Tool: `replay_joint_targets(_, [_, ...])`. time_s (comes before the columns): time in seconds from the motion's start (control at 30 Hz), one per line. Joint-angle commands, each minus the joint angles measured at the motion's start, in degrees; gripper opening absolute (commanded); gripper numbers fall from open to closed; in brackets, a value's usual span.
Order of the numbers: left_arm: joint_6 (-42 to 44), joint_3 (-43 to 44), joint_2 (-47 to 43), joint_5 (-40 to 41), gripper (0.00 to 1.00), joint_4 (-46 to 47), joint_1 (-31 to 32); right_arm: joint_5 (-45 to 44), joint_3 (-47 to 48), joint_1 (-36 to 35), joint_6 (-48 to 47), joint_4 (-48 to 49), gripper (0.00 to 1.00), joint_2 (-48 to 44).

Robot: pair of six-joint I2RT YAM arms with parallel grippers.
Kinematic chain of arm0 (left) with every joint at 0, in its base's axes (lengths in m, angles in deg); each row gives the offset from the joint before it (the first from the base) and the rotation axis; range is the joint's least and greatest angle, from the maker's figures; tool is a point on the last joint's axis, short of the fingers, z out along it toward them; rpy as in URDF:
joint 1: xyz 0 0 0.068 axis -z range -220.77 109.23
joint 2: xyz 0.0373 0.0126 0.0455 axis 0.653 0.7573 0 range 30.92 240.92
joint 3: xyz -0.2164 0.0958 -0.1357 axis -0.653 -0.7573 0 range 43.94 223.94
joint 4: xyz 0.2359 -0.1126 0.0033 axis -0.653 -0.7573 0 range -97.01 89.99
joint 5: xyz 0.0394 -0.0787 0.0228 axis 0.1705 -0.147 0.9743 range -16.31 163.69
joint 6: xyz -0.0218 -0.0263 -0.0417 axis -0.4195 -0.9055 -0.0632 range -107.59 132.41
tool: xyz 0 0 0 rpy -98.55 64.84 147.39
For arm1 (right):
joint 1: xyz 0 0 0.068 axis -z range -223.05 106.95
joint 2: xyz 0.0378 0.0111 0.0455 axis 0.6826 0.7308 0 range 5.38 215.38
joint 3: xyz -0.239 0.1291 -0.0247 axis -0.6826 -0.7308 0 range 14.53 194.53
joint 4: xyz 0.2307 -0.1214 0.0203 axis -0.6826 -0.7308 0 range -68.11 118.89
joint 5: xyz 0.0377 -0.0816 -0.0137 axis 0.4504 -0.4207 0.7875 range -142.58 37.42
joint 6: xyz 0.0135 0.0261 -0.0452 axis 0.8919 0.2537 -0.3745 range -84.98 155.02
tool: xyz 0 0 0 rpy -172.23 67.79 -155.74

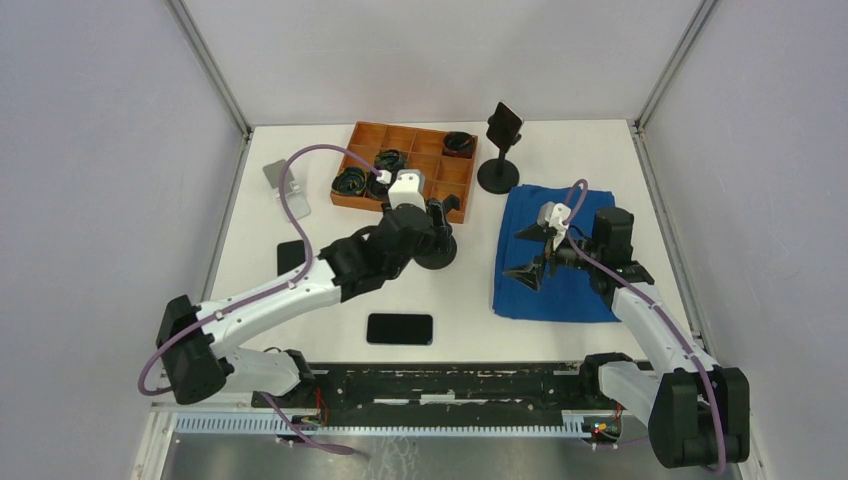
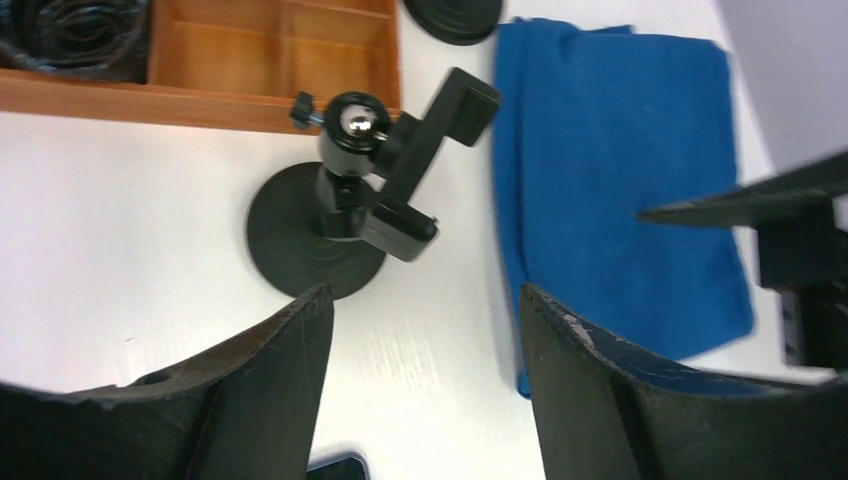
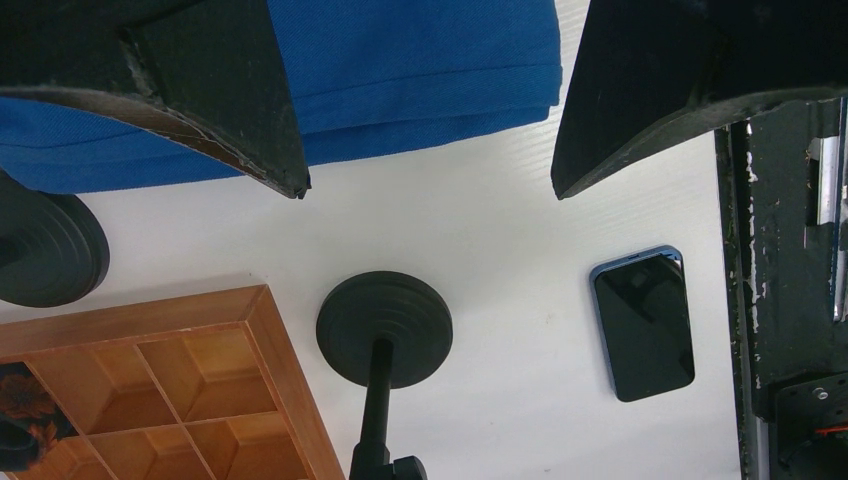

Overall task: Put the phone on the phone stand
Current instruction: Move the phone stand to the center of the board, then pick up the phone at the center of the board.

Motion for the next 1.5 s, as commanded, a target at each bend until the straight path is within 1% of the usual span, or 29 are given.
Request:
replay_joint_targets(0.0, [-5.50, 6.57, 4.89, 12.30, 0.70, -7.10, 0.85, -0.30, 2.37, -0.35, -0.77, 0.71, 0.98, -0.09])
replay_joint_targets(0.07, [-4.26, 7.78, 6.80, 12.35, 0.61, -6.24, 0.85, -0.30, 2.37, -0.39, -0.77, 0.71, 0.98, -0.09])
replay_joint_targets(0.3, [1.52, 11.83, 11.92, 12.36, 0.56, -6.09, 0.83, -0.30, 2.35, -0.36, -0.84, 0.65, 0.98, -0.09])
replay_joint_targets(0.43, [5.68, 12.58, 12.92, 12.31, 0.48, -6.52, 0.74, -0.30, 2.35, -0.40, -0.86, 0.70, 0.98, -0.01])
replay_joint_targets(0.57, [10.53, 13.07, 13.03, 11.81, 0.33, -7.63, 0.43, -0.30, 2.35, -0.36, -0.86, 0.63, 0.98, -0.01])
replay_joint_targets(0.63, [13.02, 12.85, 12.50, 10.42, 0.27, -8.02, -0.03, -0.30, 2.35, -0.39, -0.86, 0.69, 0.98, 0.00])
replay_joint_targets(0.73, [17.10, 11.82, 10.90, 4.94, 0.24, -7.57, -1.67, -0.30, 2.35, -0.46, -0.86, 0.66, 0.98, 0.00])
replay_joint_targets(0.8, [20.20, 10.91, 9.27, -1.62, 0.24, -6.83, -3.22, -0.30, 2.35, -0.39, -0.85, 0.66, 0.98, 0.04])
replay_joint_targets(0.87, [22.31, 10.39, 8.37, -5.90, 0.24, -6.64, -5.23, -0.30, 2.35, -0.35, -0.77, 0.63, 0.98, -0.01])
replay_joint_targets(0.97, [23.28, 10.24, 7.86, -9.81, 0.32, -7.28, -8.34, -0.23, 2.35, -0.48, -0.78, 0.68, 0.98, -0.10])
replay_joint_targets(1.07, [23.43, 10.42, 7.78, -11.42, 0.42, -7.54, -10.36, -0.21, 2.35, -0.44, -0.77, 0.71, 0.98, -0.10])
replay_joint_targets(1.23, [23.18, 10.63, 6.54, -11.42, 0.56, -7.44, -11.01, -0.30, 2.35, -0.47, -0.86, 0.64, 0.98, 0.00])
replay_joint_targets(1.3, [23.37, 10.45, 5.42, -10.91, 0.59, -7.44, -11.01, -0.34, 2.35, -0.46, -1.00, 0.66, 0.98, -0.01])
replay_joint_targets(1.47, [25.07, 9.87, 1.29, -9.30, 0.61, -7.94, -11.14, -0.71, 2.35, -0.65, -1.30, 0.69, 0.98, 0.05])
